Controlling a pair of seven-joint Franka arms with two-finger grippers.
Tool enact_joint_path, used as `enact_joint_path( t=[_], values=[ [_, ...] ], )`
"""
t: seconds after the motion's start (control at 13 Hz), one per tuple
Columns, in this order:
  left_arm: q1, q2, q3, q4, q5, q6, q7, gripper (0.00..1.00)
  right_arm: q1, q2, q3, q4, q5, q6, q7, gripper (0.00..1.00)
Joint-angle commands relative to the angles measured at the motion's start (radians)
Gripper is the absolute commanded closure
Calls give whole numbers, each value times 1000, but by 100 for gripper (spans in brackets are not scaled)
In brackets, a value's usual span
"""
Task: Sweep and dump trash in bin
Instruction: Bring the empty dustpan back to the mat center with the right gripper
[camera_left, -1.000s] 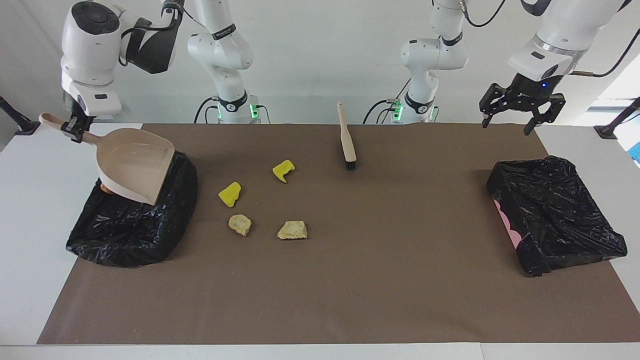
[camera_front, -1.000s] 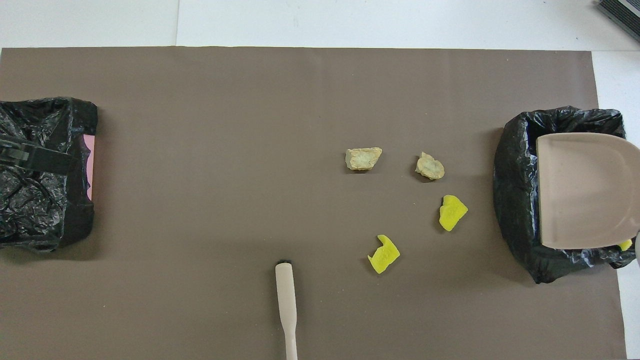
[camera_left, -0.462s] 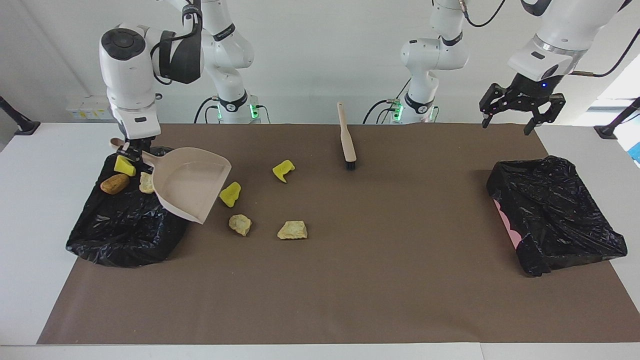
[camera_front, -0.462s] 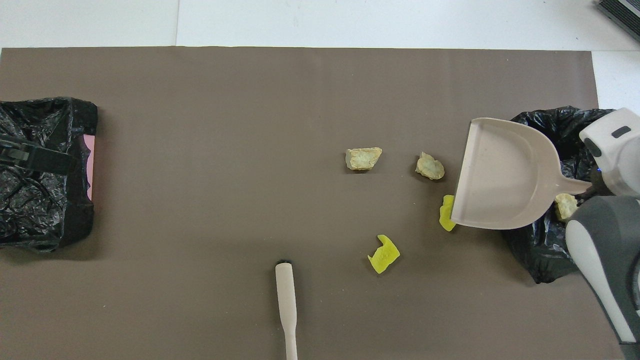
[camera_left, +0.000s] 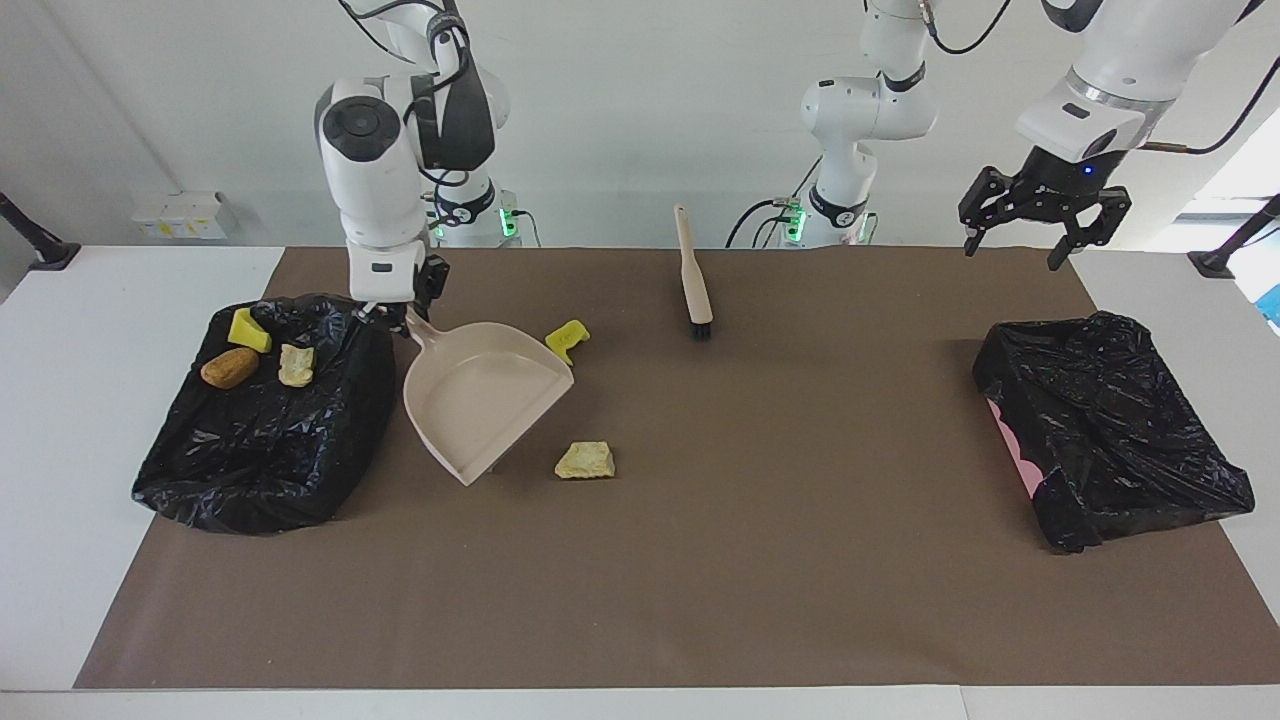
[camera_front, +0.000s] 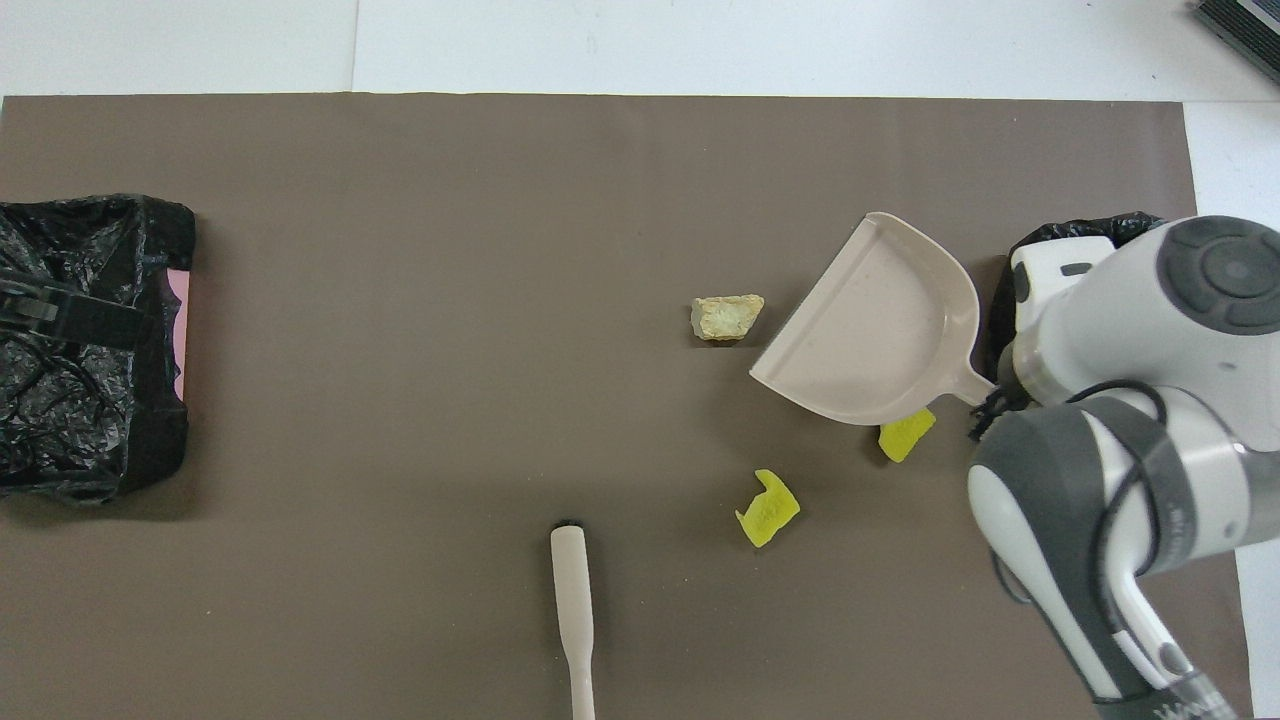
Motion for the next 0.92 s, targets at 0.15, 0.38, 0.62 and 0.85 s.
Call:
enact_joint_path(
  t=[0.15, 0.38, 0.62, 0.85],
  values=[
    [3, -3, 1, 17, 15, -23, 4, 0, 133, 112, -2, 37, 96, 97, 436, 100],
    [3, -3, 1, 17, 15, -23, 4, 0, 211, 213, -2, 119, 185, 157, 622, 100],
    [3, -3, 1, 17, 15, -23, 4, 0, 298, 307, -2, 217, 217, 206, 795, 100],
    [3, -3, 1, 17, 15, -23, 4, 0, 384, 429, -3, 336, 194, 211, 964, 100]
  ],
)
